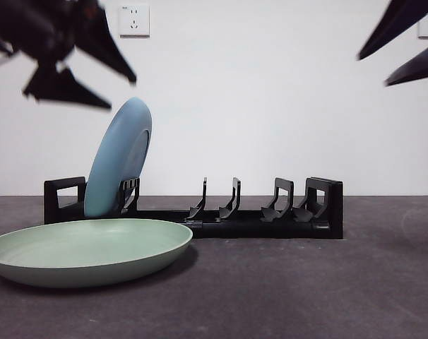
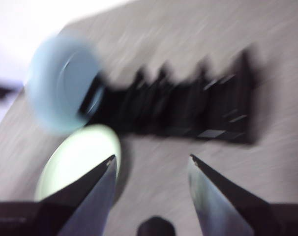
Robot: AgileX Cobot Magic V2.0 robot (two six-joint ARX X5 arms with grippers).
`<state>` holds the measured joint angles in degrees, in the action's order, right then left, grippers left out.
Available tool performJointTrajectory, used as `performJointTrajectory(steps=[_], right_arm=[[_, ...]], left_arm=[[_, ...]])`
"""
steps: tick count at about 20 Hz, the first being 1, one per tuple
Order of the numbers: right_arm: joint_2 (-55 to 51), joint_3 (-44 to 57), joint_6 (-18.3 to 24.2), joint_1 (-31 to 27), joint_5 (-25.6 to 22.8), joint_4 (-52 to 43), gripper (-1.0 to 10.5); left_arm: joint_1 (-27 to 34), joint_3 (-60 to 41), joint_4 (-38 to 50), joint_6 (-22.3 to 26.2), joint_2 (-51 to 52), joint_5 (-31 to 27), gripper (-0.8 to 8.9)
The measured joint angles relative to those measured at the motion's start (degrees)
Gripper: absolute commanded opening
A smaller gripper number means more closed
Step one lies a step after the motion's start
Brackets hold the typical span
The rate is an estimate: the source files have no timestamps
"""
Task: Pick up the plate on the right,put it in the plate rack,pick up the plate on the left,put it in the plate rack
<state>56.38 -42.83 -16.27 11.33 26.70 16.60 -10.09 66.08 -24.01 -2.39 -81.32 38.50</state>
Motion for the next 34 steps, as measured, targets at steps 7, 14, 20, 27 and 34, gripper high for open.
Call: performJointTrajectory(steps=[7, 14, 20, 27, 34], right_arm=[[15.02, -4.37, 0.07, 14.01, 0.31, -1.64, 2.1], [36.17, -16.28, 2.25, 22.53, -2.71, -1.44, 2.2], [48.70, -23.04, 2.62, 25.27, -2.91, -1.51, 2.2], [53.83, -23.78, 2.23, 25.75, -2.89, -1.88, 0.8], [53.90, -24.02, 0.28, 25.90, -2.23, 0.59, -0.1]], left_arm=[[-7.76, 0.00, -7.98, 9.11, 21.27, -11.15, 3.47], [-25.57, 0.00, -19.39, 17.88, 30.93, -37.90, 3.46], [-31.28, -0.02, -21.77, 18.47, 30.40, -38.56, 3.46], [-31.34, 0.00, -21.70, 18.47, 29.49, -39.93, 3.46], [-31.34, 0.00, -21.53, 18.47, 25.42, -41.22, 3.45]])
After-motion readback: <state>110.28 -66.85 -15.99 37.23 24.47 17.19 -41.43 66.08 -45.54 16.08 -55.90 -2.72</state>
